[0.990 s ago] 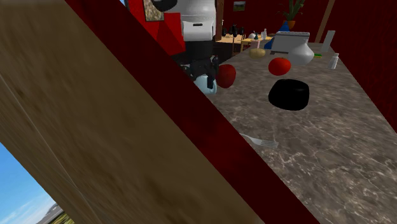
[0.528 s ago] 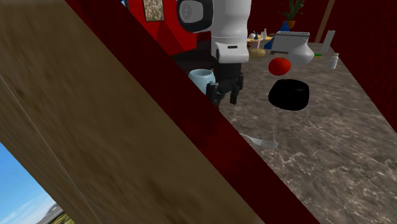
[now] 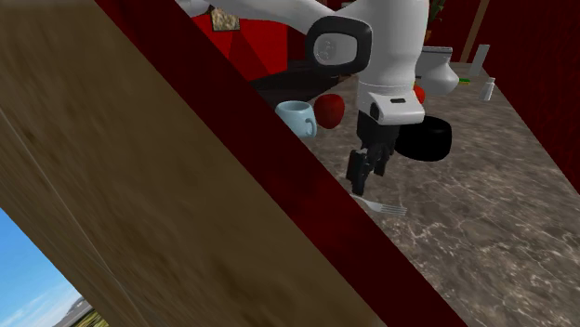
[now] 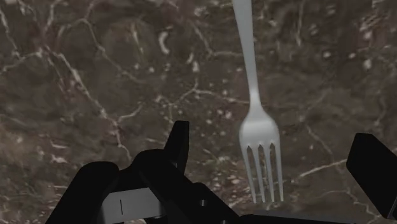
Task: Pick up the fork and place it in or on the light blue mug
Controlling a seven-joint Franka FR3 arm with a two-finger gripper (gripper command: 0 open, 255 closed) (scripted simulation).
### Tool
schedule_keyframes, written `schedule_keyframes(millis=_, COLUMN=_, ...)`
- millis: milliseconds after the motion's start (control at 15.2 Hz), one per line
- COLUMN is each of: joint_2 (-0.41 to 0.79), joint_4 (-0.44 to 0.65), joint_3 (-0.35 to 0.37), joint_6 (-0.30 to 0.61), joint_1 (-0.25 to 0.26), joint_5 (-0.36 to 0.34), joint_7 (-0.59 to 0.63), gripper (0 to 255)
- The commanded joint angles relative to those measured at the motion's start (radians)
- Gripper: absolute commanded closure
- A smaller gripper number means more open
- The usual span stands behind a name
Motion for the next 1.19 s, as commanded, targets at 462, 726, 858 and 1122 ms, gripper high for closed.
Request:
schedule_keyframes(millis=462, joint_2=0.088, joint_4=0.01, joint_3=-0.011, joint_6=0.077, joint_1=0.016, joint_5=-0.031, joint_7=0.017, gripper=0)
schedule_keyframes(millis=726, joint_2=0.088, joint_4=0.011, joint_3=-0.011, joint_6=0.077, joint_1=0.016, joint_5=-0.031, joint_7=0.017, gripper=0)
schedule_keyframes(millis=858, joint_2=0.088, joint_4=0.011, joint_3=-0.011, joint_6=0.077, joint_1=0.016, joint_5=-0.031, joint_7=0.017, gripper=0)
schedule_keyframes(millis=1122, joint_2=0.088, joint_4=0.011, joint_3=-0.011, joint_6=0.077, joint_1=0.016, joint_5=-0.031, joint_7=0.017, gripper=255)
